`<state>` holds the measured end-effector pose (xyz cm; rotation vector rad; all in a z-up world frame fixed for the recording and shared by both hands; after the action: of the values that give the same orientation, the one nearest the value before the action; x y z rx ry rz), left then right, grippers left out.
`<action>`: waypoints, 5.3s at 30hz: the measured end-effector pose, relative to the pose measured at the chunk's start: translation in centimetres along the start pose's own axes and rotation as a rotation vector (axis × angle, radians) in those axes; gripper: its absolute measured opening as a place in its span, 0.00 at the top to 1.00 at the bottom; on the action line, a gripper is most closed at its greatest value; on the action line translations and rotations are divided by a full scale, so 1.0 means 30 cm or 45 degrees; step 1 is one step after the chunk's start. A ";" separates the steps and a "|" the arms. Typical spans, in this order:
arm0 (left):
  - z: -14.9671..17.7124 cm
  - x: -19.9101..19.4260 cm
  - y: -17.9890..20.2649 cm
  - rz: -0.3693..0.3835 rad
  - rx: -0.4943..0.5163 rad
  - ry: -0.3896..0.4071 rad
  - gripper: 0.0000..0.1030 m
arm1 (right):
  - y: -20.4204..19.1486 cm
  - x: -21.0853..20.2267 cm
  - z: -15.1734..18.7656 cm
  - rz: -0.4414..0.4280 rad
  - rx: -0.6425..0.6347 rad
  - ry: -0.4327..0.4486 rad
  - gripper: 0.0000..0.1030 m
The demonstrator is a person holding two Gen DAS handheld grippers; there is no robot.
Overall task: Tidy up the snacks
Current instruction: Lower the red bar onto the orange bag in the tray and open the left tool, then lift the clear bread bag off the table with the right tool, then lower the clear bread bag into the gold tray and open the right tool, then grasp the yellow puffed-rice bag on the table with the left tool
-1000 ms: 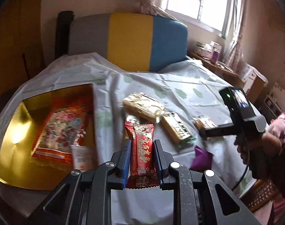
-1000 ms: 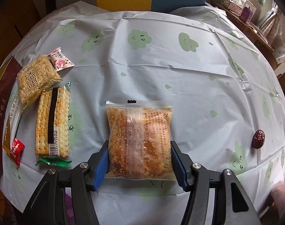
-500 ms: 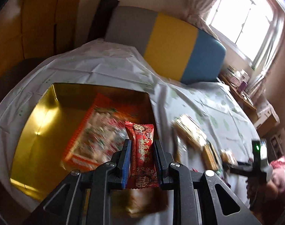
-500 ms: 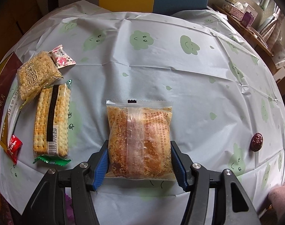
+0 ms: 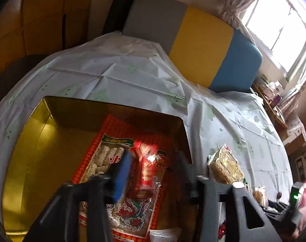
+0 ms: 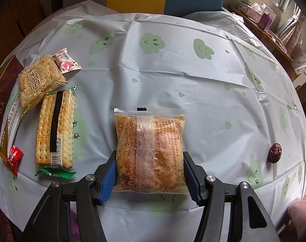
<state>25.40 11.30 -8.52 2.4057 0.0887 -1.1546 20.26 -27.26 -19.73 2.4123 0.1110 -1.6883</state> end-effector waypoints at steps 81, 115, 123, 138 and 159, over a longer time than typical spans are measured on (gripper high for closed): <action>0.207 -0.403 -0.428 -0.329 -0.168 0.272 0.51 | -1.267 -0.309 -0.084 -0.633 -0.626 0.160 0.41; 0.286 -0.353 -0.264 -0.279 0.011 0.203 0.48 | -0.645 -0.373 -0.093 -0.457 -0.216 0.347 0.38; 0.309 -0.340 -0.162 -0.207 0.088 0.156 0.48 | -0.365 -0.337 -0.112 -0.281 -0.110 0.305 0.38; 0.408 -0.197 0.253 0.066 0.325 -0.124 0.48 | 0.018 -0.200 -0.111 -0.173 0.097 0.217 0.38; 0.350 0.277 0.547 -0.020 0.086 -0.427 0.36 | 0.089 -0.255 -0.156 -0.305 0.280 0.298 0.38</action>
<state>27.32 -9.03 -14.16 2.2349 -0.0410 -1.5728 22.39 -28.54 -10.71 2.8572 0.2716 -1.5744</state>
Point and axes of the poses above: each gripper's, at about its wrist camera, not at the fingertips, and x roughly the way its jaws point, y to its right, z to its underside, the point moved 10 cm from there along x, roughly the way its jaws point, and after that the axes turned 9 degrees about -x, right-handed, at the moved point
